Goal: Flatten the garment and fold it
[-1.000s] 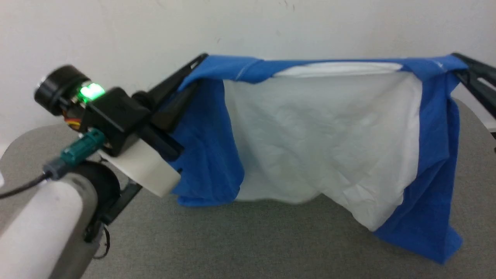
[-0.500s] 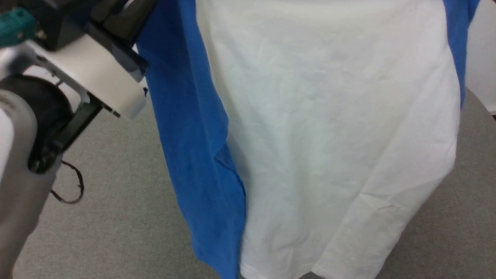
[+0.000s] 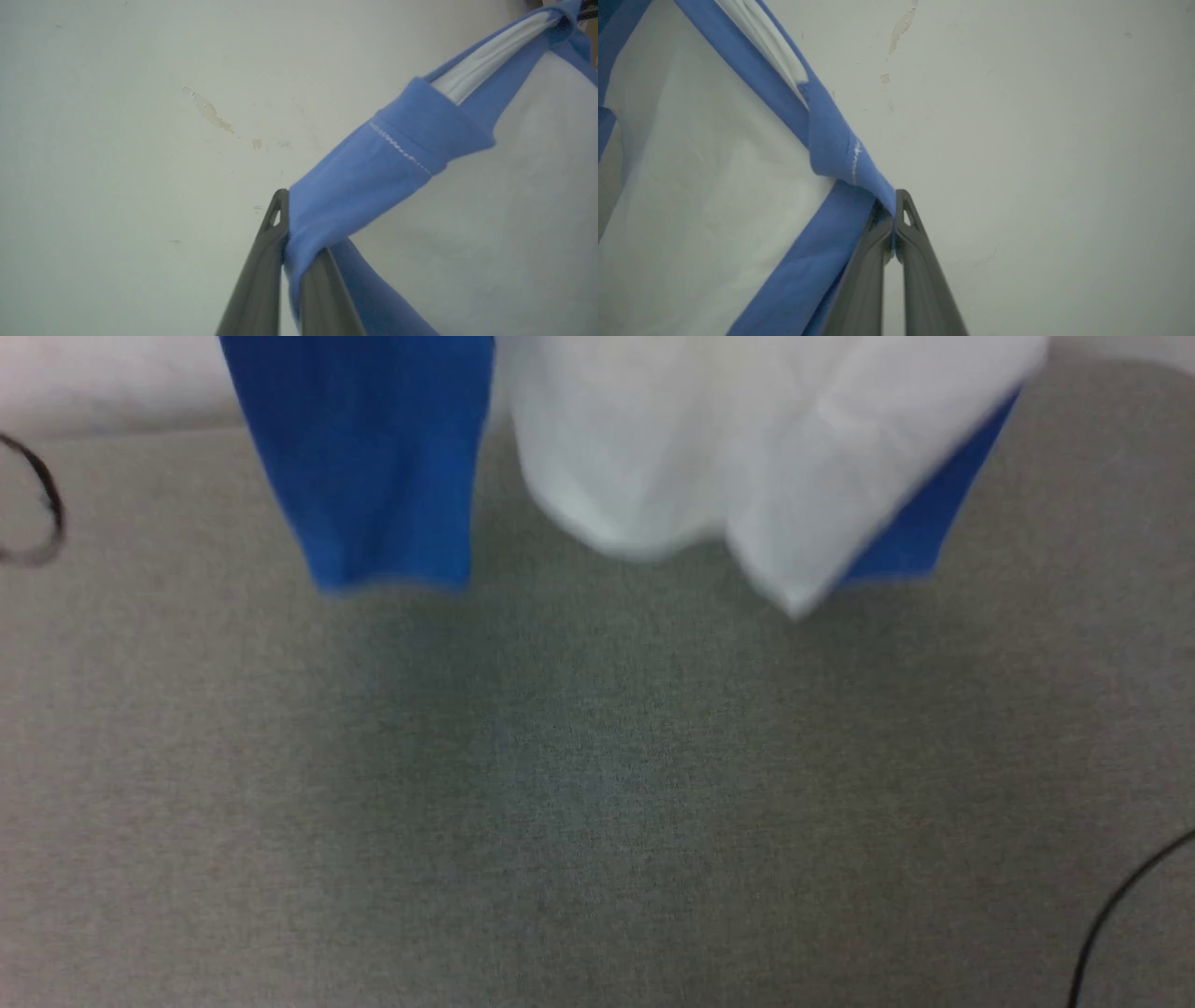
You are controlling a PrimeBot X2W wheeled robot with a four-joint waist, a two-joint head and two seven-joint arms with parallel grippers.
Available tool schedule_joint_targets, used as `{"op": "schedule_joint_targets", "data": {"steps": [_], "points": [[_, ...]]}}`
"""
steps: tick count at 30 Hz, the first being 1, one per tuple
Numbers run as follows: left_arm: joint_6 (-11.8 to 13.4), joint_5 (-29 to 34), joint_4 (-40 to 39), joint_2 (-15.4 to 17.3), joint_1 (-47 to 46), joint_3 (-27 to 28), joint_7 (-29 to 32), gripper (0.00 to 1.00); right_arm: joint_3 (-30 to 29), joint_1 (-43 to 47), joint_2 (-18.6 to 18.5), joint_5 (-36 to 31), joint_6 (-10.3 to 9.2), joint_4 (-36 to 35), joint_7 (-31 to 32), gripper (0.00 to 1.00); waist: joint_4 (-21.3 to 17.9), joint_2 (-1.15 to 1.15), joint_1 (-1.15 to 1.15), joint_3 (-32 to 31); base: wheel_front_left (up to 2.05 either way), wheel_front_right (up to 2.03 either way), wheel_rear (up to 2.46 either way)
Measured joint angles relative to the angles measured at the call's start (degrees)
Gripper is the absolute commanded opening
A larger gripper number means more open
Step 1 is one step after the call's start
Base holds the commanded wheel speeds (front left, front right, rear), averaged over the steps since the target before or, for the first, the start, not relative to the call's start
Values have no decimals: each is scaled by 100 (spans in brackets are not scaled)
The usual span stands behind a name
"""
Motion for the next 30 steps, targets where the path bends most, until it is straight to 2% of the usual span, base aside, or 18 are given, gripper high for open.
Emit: {"op": "schedule_joint_targets", "data": {"steps": [8,15,22,30], "points": [[-41,382,1651,-449,-1299,11,-1213,0,330,-1035,892,-391,36,1744,-1095,0,-90,0,1,941,0,0,0],[-40,519,2517,-726,-1304,-213,-1969,0,606,-1000,1272,-519,33,2544,-1827,0,-132,0,0,1491,0,0,0],[-8,435,3009,-947,-209,-455,-2577,0,806,10,1530,-516,32,2933,-2252,0,-33,0,-1,1466,0,0,0],[140,180,3207,-1190,1997,-809,-2986,0,816,1885,1707,-450,20,2951,-2418,0,60,0,-3,804,0,0,0]]}}
